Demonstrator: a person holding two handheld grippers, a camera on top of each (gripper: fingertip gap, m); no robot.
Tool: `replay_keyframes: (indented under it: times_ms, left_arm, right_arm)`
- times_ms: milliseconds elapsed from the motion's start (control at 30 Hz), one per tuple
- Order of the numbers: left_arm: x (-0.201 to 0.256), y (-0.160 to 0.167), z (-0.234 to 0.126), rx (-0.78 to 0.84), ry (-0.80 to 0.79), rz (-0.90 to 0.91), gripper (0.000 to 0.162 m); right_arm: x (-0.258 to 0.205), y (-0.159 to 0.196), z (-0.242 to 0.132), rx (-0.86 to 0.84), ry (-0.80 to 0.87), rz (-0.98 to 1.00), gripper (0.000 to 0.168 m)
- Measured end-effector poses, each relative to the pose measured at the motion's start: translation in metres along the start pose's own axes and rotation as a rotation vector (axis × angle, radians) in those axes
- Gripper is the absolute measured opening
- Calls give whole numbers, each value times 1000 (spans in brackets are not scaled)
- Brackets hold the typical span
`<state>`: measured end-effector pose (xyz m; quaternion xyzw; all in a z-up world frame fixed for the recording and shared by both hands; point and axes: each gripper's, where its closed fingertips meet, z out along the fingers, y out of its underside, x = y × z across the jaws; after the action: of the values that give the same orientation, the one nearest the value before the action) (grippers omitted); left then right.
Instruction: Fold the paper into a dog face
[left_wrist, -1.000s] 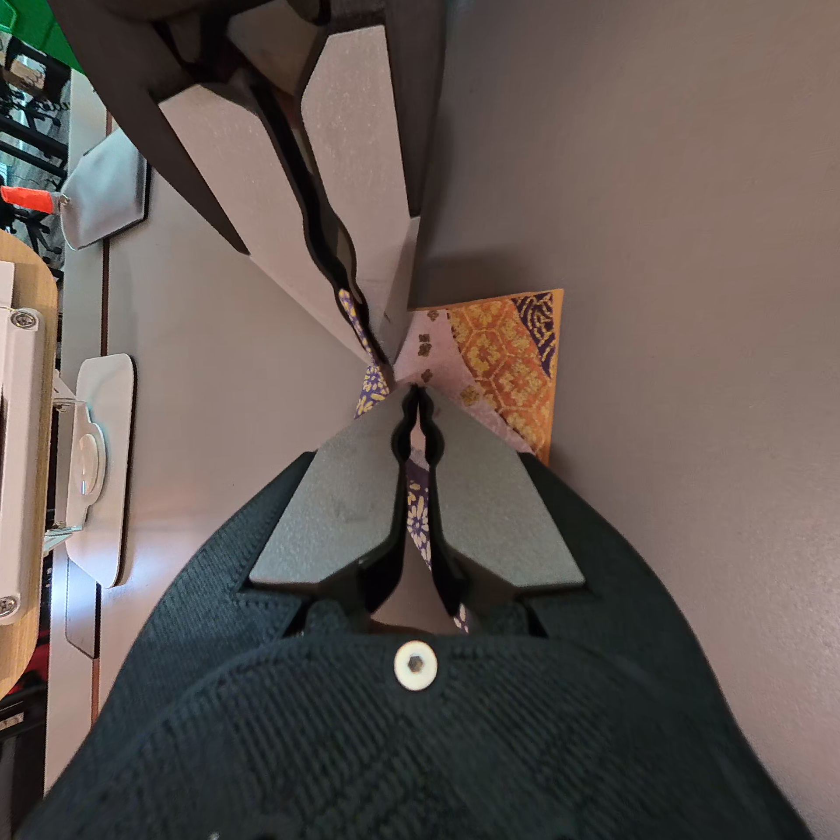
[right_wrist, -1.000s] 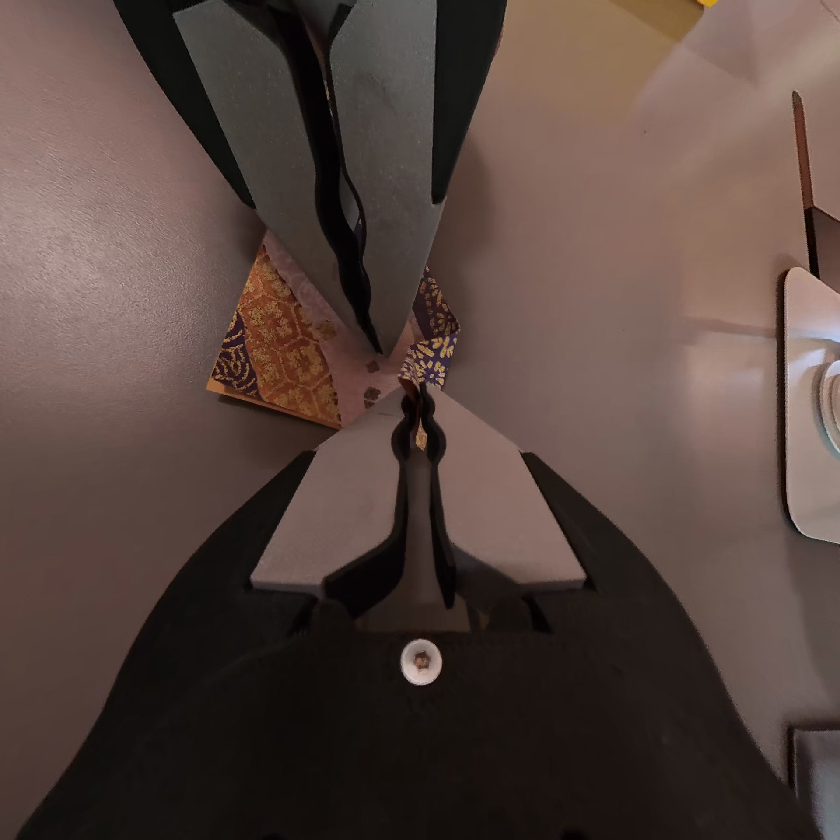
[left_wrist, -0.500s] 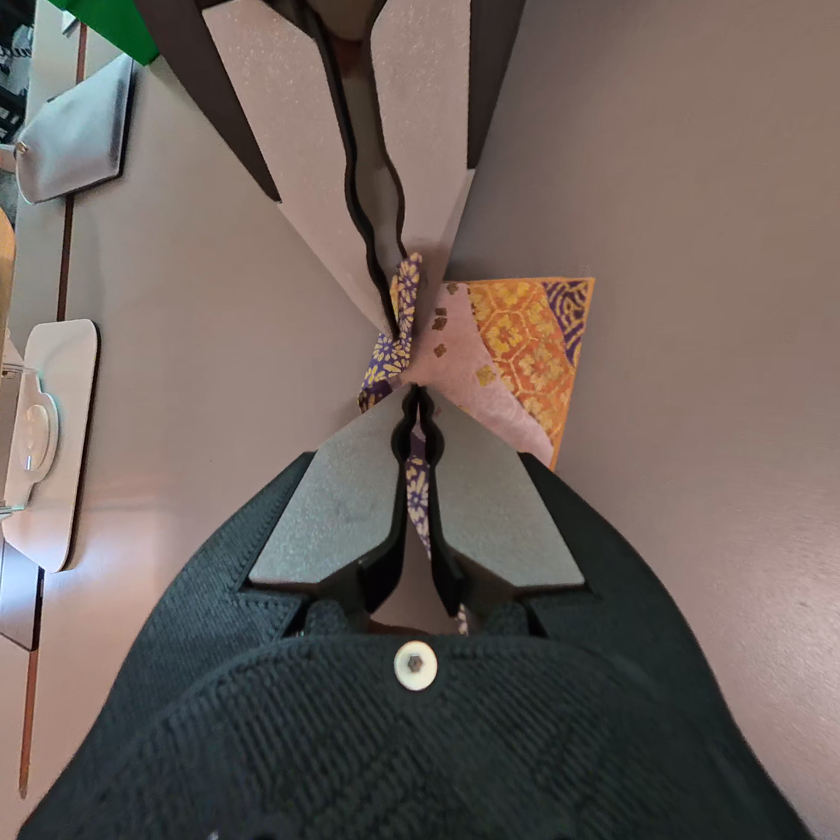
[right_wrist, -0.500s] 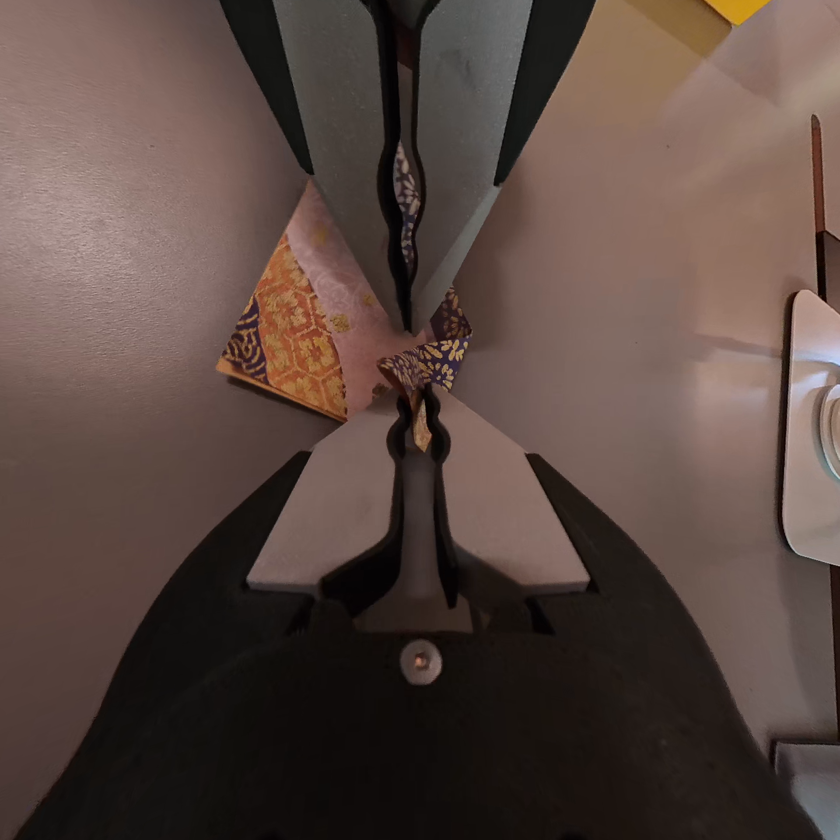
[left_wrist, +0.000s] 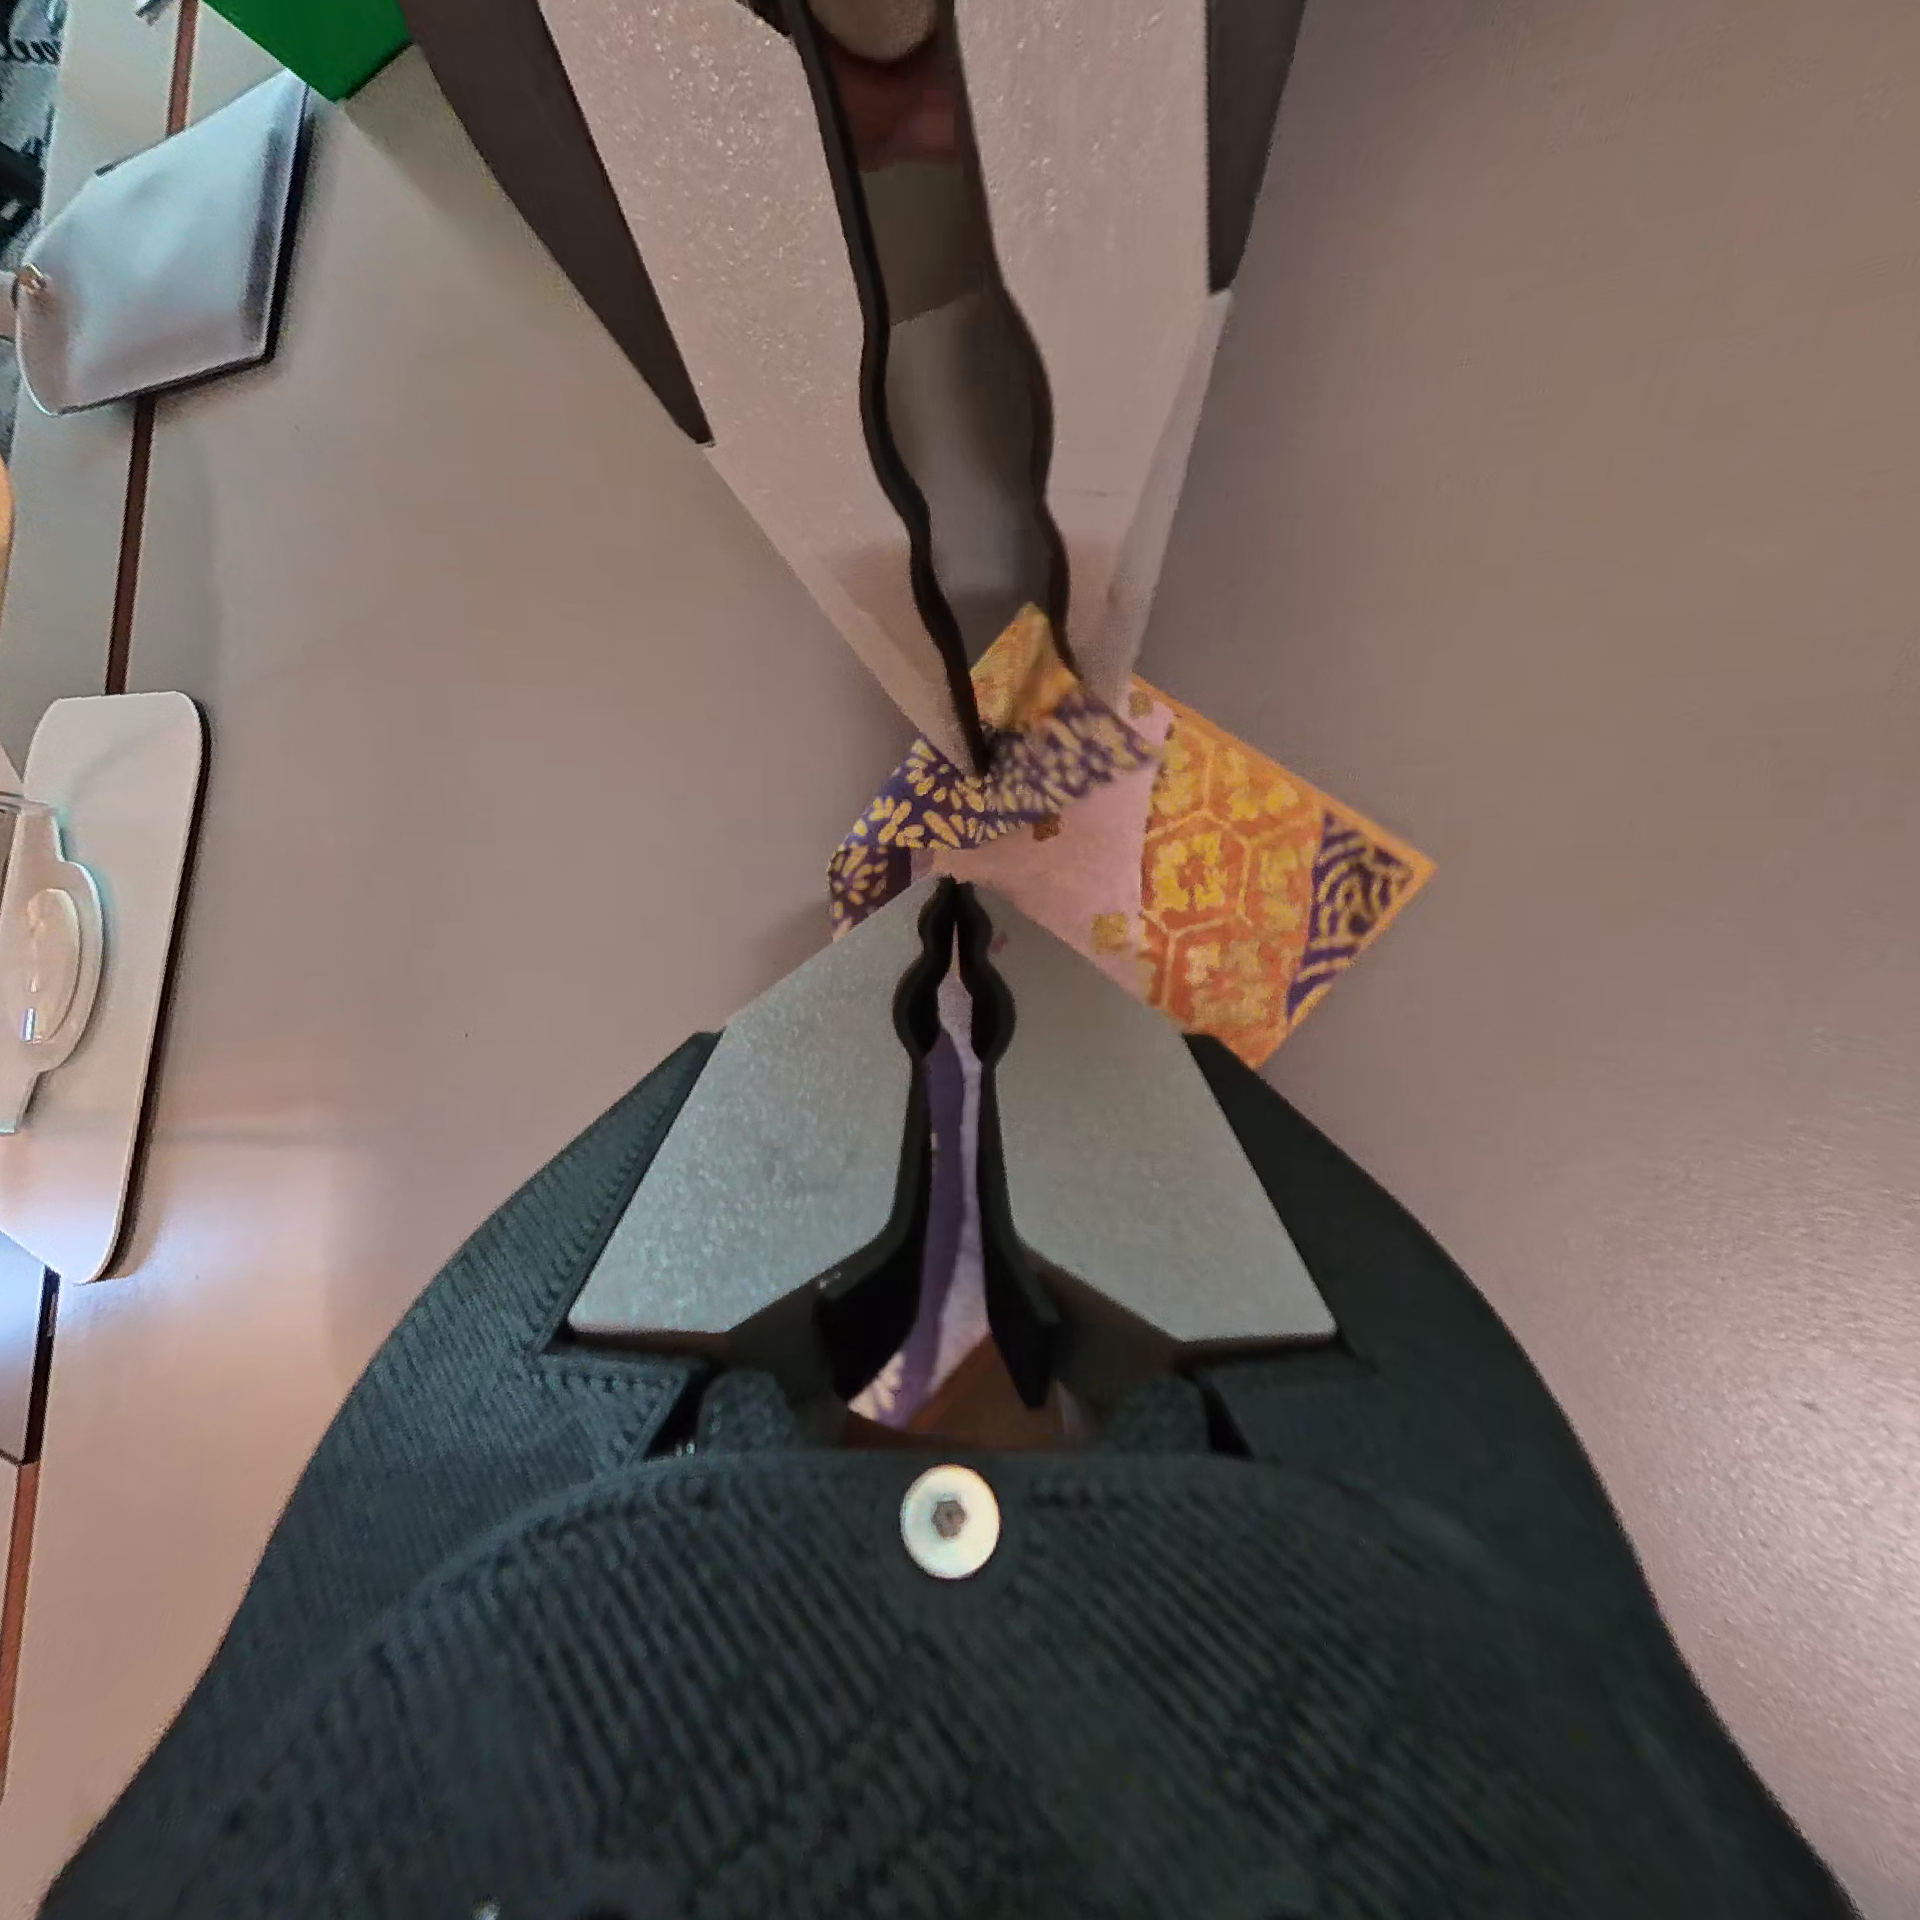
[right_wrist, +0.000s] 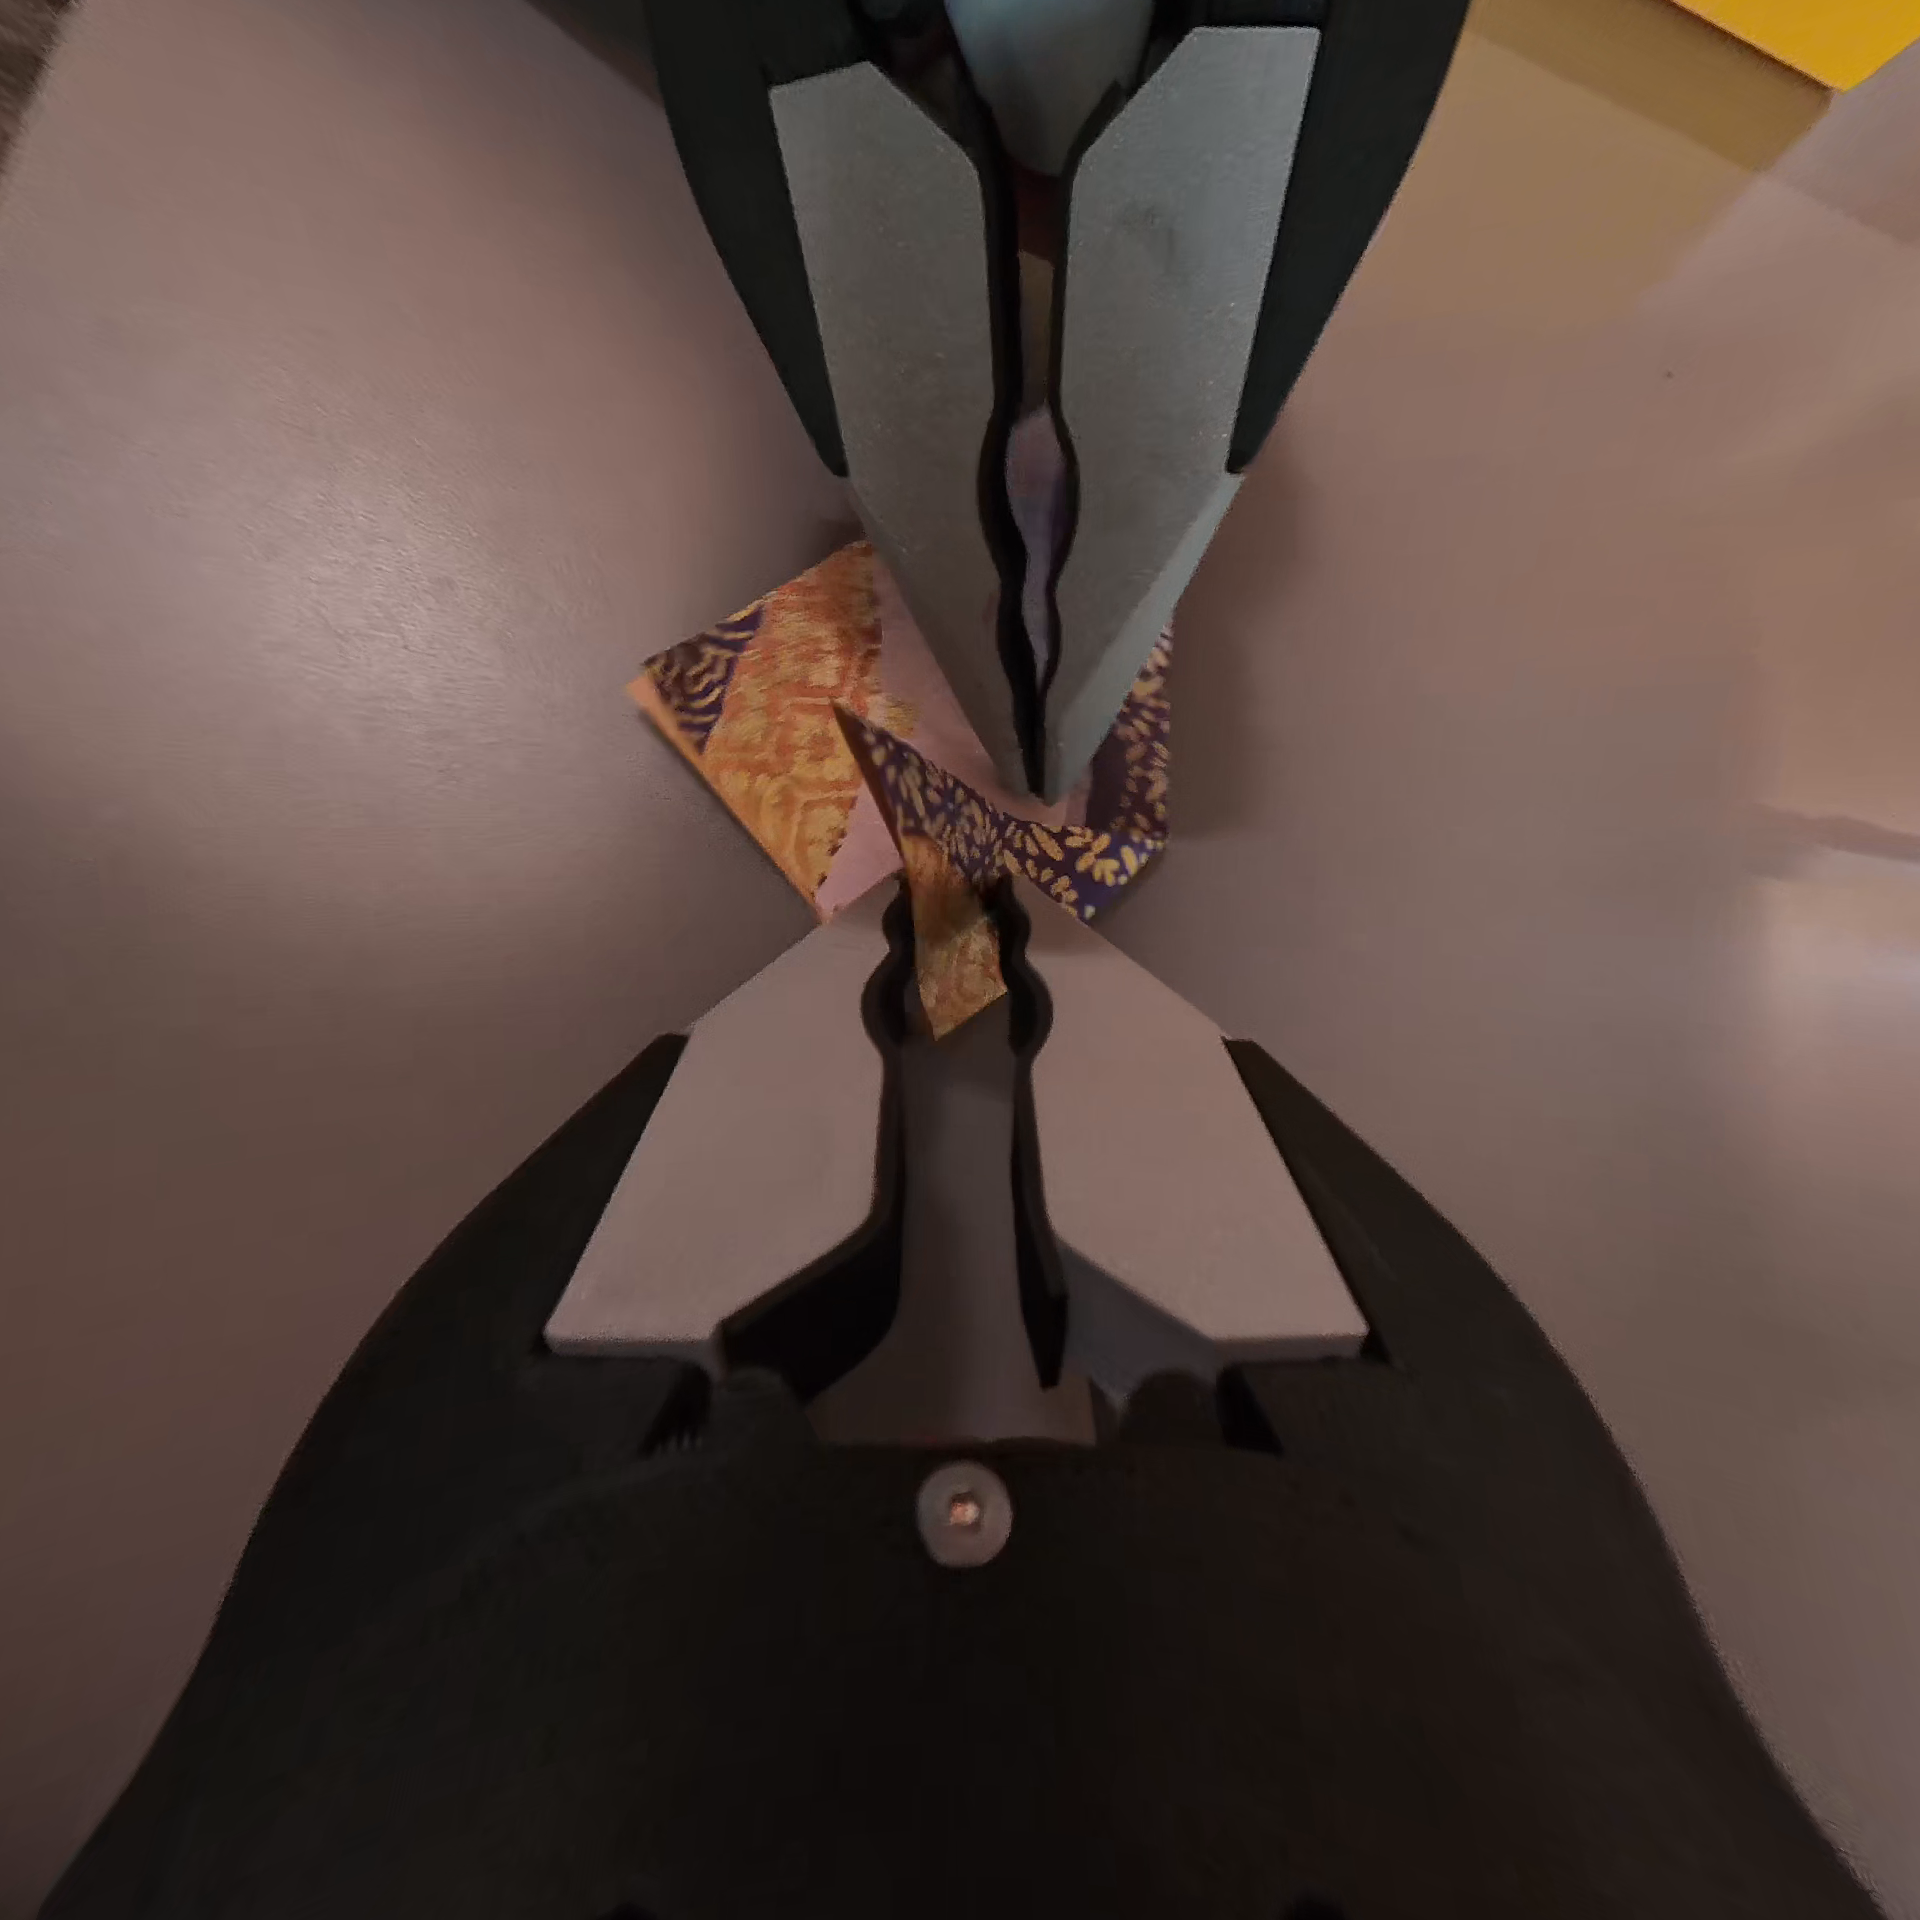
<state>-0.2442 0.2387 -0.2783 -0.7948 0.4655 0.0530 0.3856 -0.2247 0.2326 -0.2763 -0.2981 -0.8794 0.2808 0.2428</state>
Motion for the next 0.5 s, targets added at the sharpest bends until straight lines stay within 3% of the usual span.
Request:
replay_keyframes:
  times_ms: [500]
  left_arm:
    - [0, -1, 1, 3, 3, -21, 0]
  right_arm:
    - [-25, -8, -1, 90, -238, 174, 35]
